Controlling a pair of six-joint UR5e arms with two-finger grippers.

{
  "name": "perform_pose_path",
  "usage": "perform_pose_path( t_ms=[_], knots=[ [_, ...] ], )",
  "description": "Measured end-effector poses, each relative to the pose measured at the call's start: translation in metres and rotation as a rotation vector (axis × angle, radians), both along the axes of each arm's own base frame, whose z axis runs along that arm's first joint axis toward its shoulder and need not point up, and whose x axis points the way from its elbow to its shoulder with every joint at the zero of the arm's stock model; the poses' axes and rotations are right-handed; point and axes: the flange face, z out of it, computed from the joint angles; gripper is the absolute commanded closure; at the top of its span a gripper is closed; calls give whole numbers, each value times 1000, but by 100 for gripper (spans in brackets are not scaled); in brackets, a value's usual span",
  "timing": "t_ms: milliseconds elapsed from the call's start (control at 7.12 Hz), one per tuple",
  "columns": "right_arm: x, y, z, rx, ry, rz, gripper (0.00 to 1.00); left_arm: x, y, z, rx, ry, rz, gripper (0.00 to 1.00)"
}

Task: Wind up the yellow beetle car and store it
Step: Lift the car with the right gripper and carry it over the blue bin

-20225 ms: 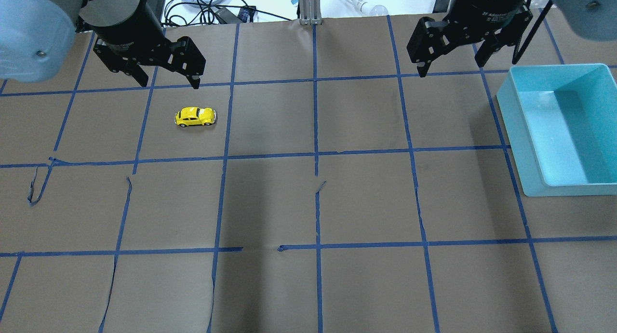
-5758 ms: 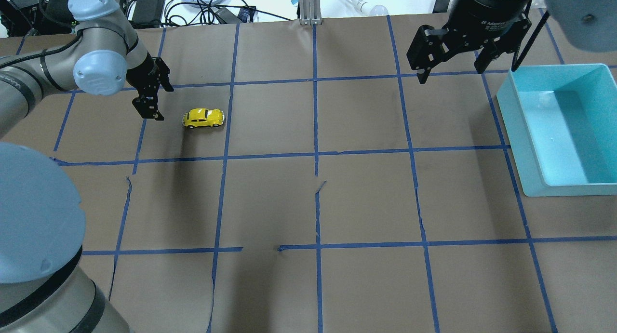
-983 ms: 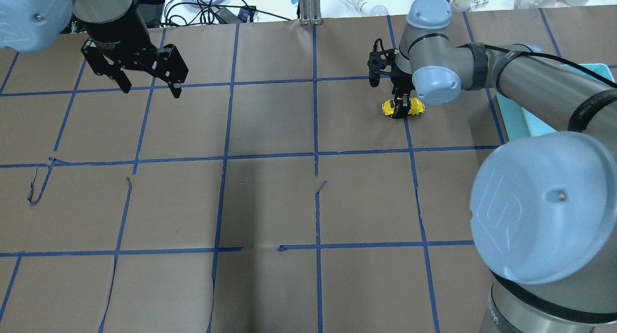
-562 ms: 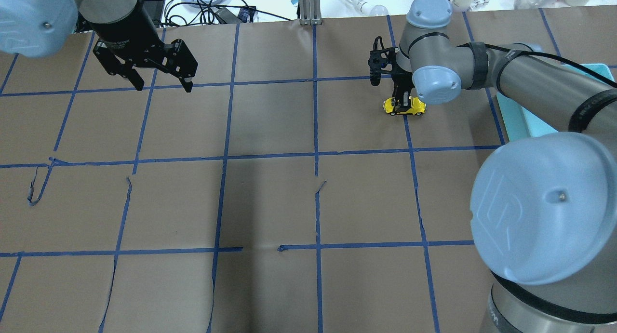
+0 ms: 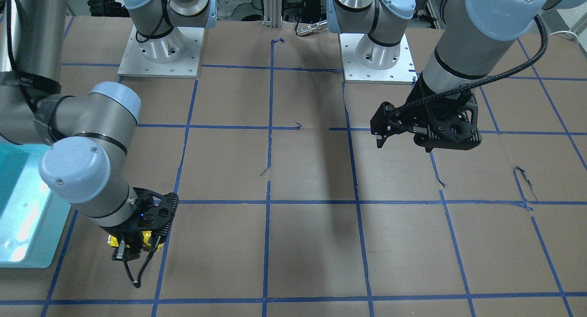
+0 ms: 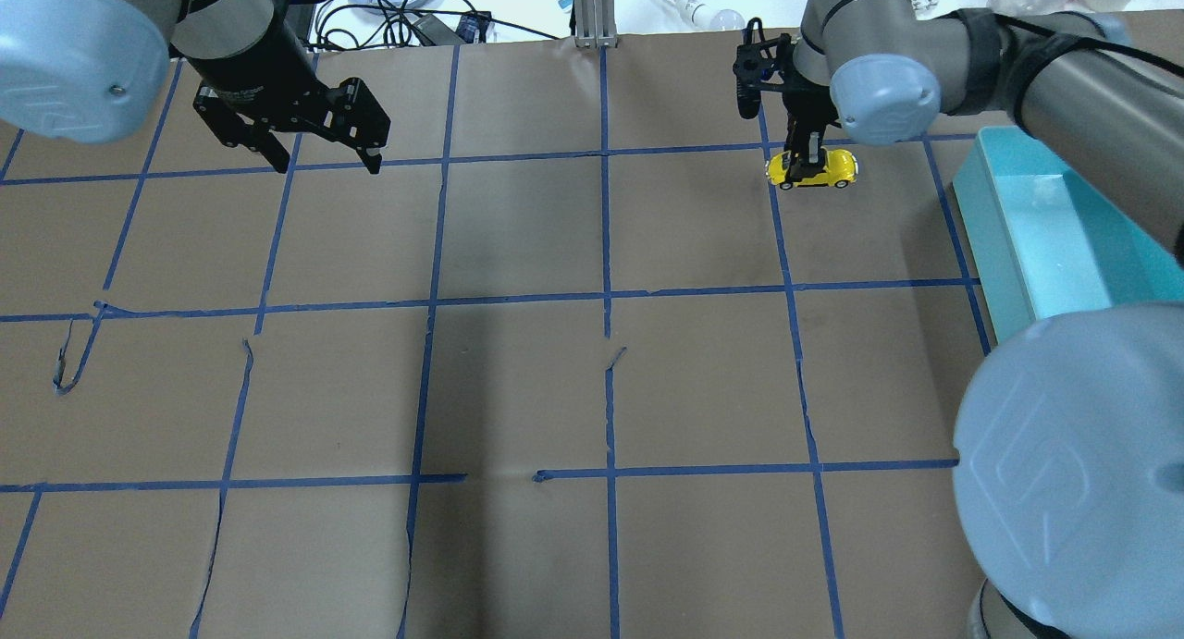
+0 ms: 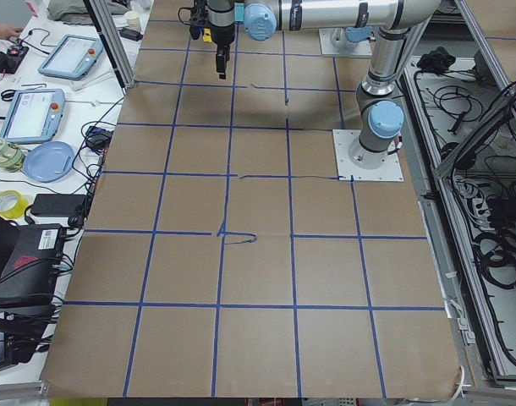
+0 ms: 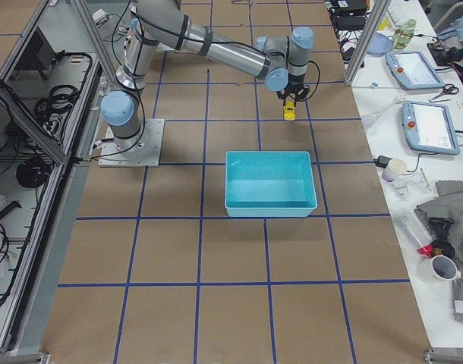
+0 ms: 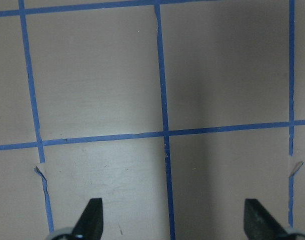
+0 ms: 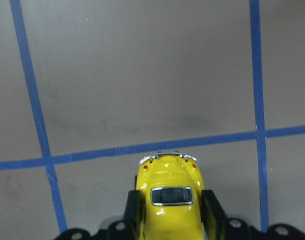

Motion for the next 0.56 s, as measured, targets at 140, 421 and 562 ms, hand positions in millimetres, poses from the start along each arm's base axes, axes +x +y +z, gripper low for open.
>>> perform_pose_path(
  t_ms=[140,421,562],
  knots=[
    [-40,8,29,5,4,-17,100,1,1,0,-2,-1,2,0],
    [-132,31,70,31,-6,-53,100,8,1,3,-7,0,15,0],
    [-182,40,76,39,-15,-66,100,8,3,2,-6,-5,11,0]
  ],
)
